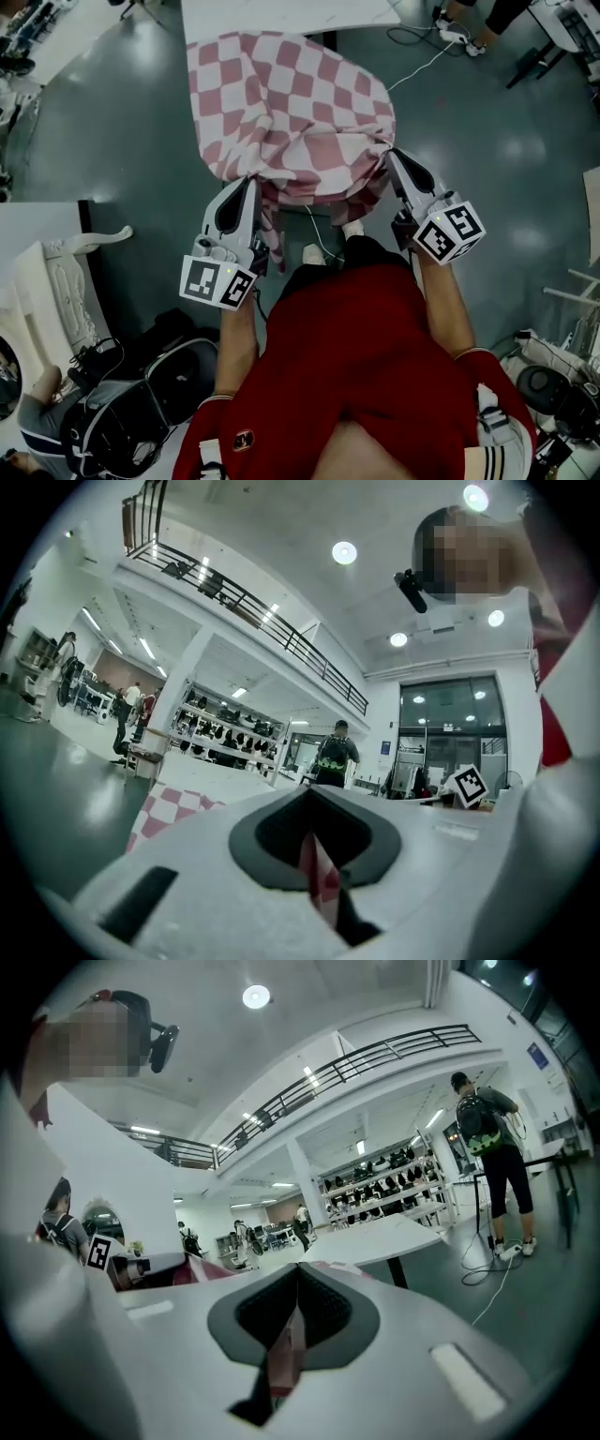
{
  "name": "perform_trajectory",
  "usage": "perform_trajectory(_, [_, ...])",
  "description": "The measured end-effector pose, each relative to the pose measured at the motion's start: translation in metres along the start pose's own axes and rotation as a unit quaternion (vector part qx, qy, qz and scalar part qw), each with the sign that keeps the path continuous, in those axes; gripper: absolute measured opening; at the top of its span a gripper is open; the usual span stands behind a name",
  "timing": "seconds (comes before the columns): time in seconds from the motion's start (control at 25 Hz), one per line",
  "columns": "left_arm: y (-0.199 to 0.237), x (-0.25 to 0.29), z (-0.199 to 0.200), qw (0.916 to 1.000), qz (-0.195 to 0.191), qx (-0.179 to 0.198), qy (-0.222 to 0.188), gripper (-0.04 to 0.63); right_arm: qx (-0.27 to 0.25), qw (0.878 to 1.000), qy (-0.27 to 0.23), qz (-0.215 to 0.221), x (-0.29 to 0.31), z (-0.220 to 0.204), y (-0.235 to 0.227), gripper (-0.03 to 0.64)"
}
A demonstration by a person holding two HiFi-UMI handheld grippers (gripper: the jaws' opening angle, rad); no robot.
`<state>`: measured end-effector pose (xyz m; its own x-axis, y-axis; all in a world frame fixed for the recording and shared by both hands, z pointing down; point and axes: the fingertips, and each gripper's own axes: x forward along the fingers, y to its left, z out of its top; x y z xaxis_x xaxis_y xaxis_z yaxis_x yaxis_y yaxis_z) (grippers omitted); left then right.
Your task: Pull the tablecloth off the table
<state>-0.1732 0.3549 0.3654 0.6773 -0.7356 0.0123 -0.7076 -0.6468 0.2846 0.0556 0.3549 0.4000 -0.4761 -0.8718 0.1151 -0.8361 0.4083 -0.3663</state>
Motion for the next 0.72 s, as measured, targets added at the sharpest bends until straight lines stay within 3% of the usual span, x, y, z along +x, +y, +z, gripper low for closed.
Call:
perform_trajectory(0.32, [-0.052, -0.002, 0.019, 0.9987, -0.046, 0.007, -0.020, 0.008, 0.018, 1.000, -0.017, -0.012, -0.038, 0.006, 0.001, 0.012])
perform_trajectory(0.72, [-0.060, -0.009, 0.010, 0.9996, 0.013, -0.003, -0.025, 0.008, -0.011, 0.999, -0.037, 0.027, -0.074, 0.024, 0.004, 0.012])
